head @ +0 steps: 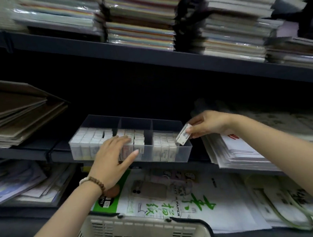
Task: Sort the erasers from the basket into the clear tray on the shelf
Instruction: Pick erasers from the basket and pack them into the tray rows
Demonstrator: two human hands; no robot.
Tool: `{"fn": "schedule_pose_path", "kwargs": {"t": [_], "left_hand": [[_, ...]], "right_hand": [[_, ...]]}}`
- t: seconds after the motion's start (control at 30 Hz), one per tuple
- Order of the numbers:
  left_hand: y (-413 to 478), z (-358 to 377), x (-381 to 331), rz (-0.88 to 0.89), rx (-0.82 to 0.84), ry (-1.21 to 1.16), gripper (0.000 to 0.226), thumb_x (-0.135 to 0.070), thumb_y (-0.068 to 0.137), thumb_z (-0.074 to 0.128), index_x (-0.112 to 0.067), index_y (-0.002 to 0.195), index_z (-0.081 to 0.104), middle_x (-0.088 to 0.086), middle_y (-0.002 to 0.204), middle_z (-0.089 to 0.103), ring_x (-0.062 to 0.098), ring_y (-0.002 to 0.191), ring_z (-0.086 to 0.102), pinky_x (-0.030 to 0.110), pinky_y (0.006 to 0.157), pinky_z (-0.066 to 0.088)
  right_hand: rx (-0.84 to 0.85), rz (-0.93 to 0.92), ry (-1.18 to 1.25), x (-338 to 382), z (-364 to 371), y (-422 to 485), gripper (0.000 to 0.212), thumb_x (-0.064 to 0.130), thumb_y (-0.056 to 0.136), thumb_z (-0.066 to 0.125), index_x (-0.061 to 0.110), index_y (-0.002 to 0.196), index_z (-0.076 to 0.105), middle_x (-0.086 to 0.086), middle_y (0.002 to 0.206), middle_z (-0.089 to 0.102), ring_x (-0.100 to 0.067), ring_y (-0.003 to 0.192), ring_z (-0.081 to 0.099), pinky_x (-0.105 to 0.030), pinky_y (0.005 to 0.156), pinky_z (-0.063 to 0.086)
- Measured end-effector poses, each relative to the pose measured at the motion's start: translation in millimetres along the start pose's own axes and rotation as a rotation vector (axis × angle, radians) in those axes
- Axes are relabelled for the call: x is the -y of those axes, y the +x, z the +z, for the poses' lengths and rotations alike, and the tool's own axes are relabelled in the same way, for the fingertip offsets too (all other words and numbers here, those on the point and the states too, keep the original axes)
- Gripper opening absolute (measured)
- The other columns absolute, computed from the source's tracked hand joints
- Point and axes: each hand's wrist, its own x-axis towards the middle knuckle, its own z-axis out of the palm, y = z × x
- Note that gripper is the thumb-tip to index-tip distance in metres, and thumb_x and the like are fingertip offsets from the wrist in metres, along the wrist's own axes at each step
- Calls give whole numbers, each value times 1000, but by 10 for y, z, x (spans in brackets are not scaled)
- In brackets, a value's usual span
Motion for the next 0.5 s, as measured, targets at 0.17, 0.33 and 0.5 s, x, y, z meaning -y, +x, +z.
{"fn": "schedule_pose_path", "kwargs": {"t": [0.17, 0.33, 0.5], "left_hand": [[10, 47, 62, 9, -39, -36, 64, -63, 83, 33, -22, 130, 49, -7, 135, 48, 11, 130, 37, 28, 109, 24], [-3, 67, 83, 24, -40, -18, 60, -63, 88, 33, -24, 131, 48, -8, 136, 47, 10, 131, 35, 27, 111, 21], [-16, 73, 81, 27, -40, -7, 61, -62, 86, 33, -23, 130, 48, -7, 136, 47, 11, 131, 35, 28, 110, 21]], "right_hand": [[84, 66, -129, 73, 8, 210, 25, 10, 87, 65, -2, 109, 62, -4, 92, 70, -7, 80, 69, -13, 66, 55], [106, 17, -261, 102, 27, 236, 36, 10, 90, 61, -4, 122, 55, -7, 102, 68, -9, 82, 69, -14, 70, 55], [66, -70, -530, 95, 72, 169, 44, 16, 89, 64, 2, 129, 52, -3, 103, 66, 3, 71, 66, -6, 62, 50]]}}
